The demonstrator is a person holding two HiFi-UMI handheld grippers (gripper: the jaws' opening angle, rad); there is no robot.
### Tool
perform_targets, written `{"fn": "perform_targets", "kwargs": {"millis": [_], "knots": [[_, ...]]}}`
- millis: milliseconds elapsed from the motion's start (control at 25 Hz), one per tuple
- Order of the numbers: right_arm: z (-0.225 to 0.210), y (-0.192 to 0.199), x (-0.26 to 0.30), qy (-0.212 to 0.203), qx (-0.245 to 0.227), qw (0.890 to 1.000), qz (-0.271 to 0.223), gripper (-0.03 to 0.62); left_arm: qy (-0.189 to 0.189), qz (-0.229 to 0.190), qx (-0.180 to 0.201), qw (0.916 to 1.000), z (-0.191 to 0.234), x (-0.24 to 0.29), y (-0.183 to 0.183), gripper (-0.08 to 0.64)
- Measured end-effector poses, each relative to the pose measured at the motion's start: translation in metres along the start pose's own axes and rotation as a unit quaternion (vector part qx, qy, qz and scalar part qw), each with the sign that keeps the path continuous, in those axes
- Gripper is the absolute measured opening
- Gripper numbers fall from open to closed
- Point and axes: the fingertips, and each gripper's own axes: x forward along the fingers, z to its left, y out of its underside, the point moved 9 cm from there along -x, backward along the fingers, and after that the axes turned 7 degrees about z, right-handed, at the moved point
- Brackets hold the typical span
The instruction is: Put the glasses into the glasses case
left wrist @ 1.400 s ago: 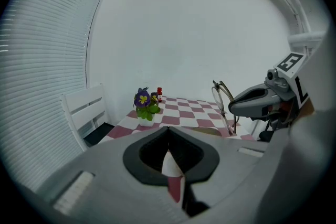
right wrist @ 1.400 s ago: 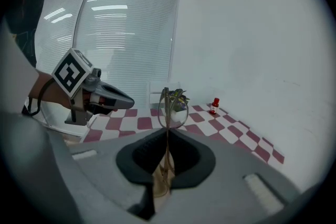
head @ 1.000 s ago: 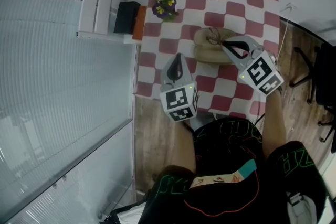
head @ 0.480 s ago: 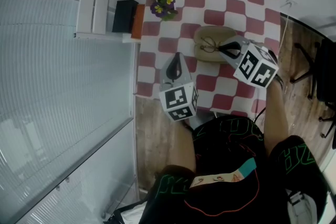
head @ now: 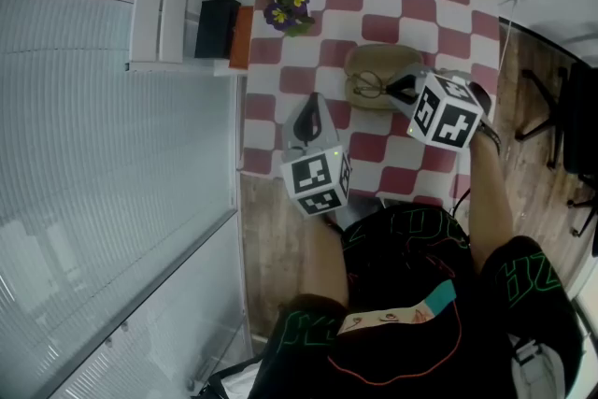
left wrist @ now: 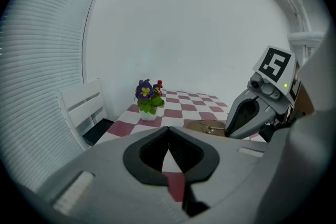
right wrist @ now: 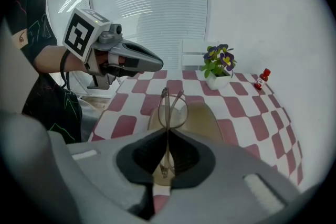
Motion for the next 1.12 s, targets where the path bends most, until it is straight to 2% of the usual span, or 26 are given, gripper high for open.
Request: {"fn": "perform_targets", "kwargs": {"millis": [320, 520, 1120], "knots": [[-0.001, -0.001, 0.014, -0.023, -0.007, 0.999, 0.043, 0.018, 0.01, 0.01, 0.004, 0.9999, 0.001, 0.008, 0.005, 0.009], [-0.002, -0.001, 0.02, -0.035, -0.009, 0.997, 0.063, 0.018, 0.016, 0.014, 0.02, 0.9996, -0.001, 0.013, 0.003, 0.009], [-0.003, -0.006, 0.041, -0.071, -0.023, 0.992, 0.103, 0.018, 0.016, 0.017, 0.038, 0.999, 0.009, 0.02, 0.002, 0.009]]}}
